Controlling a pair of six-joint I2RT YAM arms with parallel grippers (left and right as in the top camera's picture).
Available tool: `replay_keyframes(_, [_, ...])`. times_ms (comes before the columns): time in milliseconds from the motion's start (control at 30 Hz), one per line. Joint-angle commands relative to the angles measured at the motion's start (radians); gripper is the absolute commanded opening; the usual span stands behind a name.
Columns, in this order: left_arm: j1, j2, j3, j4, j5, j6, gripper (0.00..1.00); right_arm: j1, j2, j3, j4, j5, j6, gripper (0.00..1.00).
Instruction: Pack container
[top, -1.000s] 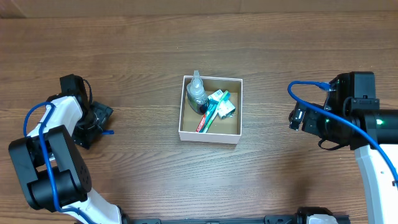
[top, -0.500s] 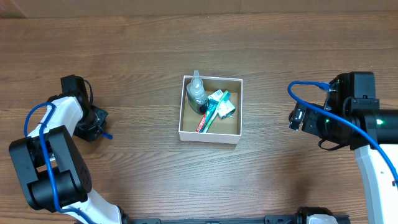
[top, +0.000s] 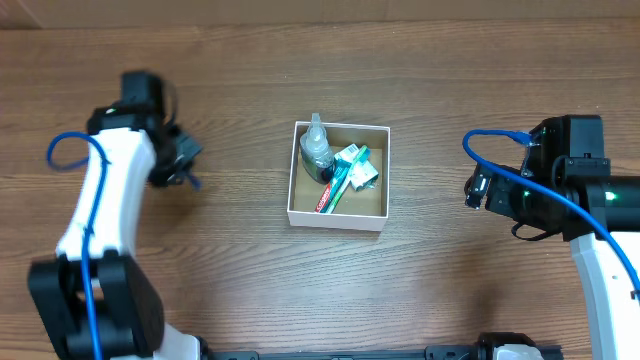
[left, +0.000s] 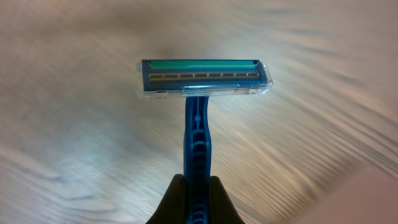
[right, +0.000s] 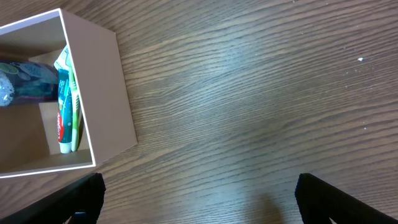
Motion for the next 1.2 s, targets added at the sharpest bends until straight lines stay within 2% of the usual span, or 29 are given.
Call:
replay_keyframes(0, [-0.273,-0.134,0.091,0.040,-0.105,0.062,0.04,-0.004,-0.001,-0.001,0.005,-0.002,-0.007,1.00])
replay_keyframes(67, [-0.456,-0.158,0.098,0.136,-0.171,0.147,0.04,-0.004,-0.001,-0.001,0.005,-0.002,-0.007,1.00])
replay_keyframes(100, [-0.569,-0.152,0.098,0.189,-0.180,0.252,0.04,-0.004,-0.001,-0.001,0.005,-0.002,-0.007,1.00])
replay_keyframes(167, [-0.705,-0.116,0.098,0.220,-0.179,0.361,0.04,-0.004,-0.001,-0.001,0.005,-0.002,-0.007,1.00])
replay_keyframes(200, [-0.743,-0.086,0.098,0.221,-0.178,0.372,0.04,-0.004,-0.001,-0.001,0.005,-0.002,-0.007,1.00])
replay_keyframes(367, [-0.779,0.143,0.098,0.218,-0.102,0.372,0.04,-0.004,-0.001,-0.001,-0.001,-0.002,-0.007,1.00])
replay_keyframes(500, [-0.758,0.224,0.098,0.221,-0.103,0.372,0.12,-0.004,-0.001,-0.001,-0.003,-0.002,-0.007,1.00])
replay_keyframes(533, [-0.757,0.220,0.100,0.220,-0.103,0.375,0.19,-0.004,-0.001,-0.001,-0.002,-0.002,-0.007,1.00])
replay_keyframes(567, [-0.757,0.214,0.117,0.208,-0.103,0.403,0.34,-0.004,-0.001,-0.001,-0.002,-0.002,-0.007,1.00])
replay_keyframes(600, [-0.758,0.208,0.157,0.165,-0.108,0.424,0.70,-0.004,-0.001,-0.001,-0.002,-0.002,-0.007,1.00])
replay_keyframes(633, [-0.758,0.196,0.222,0.093,-0.130,0.425,0.81,-0.004,-0.001,-0.001,-0.003,-0.002,-0.007,1.00])
replay_keyframes(700, [-0.756,0.158,0.360,-0.046,-0.190,0.395,0.87,-0.004,0.000,-0.001,0.002,-0.002,-0.007,1.00])
replay_keyframes(767, [-0.737,0.097,0.450,-0.114,-0.249,0.361,0.89,-0.004,0.000,-0.001,0.025,-0.002,-0.007,1.00])
replay_keyframes(867, [-0.661,-0.021,0.467,-0.113,-0.287,0.325,0.93,-0.003,0.000,-0.001,0.116,-0.002,-0.006,1.00])
replay_keyframes(967, [-0.460,-0.125,0.467,-0.139,-0.244,0.311,0.96,0.009,0.019,0.000,0.251,0.007,-0.007,1.00])
replay_keyframes(1000, [-0.347,-0.152,0.467,-0.150,-0.215,0.312,0.99,0.018,0.043,0.002,0.306,0.009,-0.008,1.00])
replay_keyframes(1167, [-0.105,-0.143,0.465,-0.156,-0.198,0.312,1.00,0.057,0.159,0.002,0.534,0.010,-0.104,1.00])
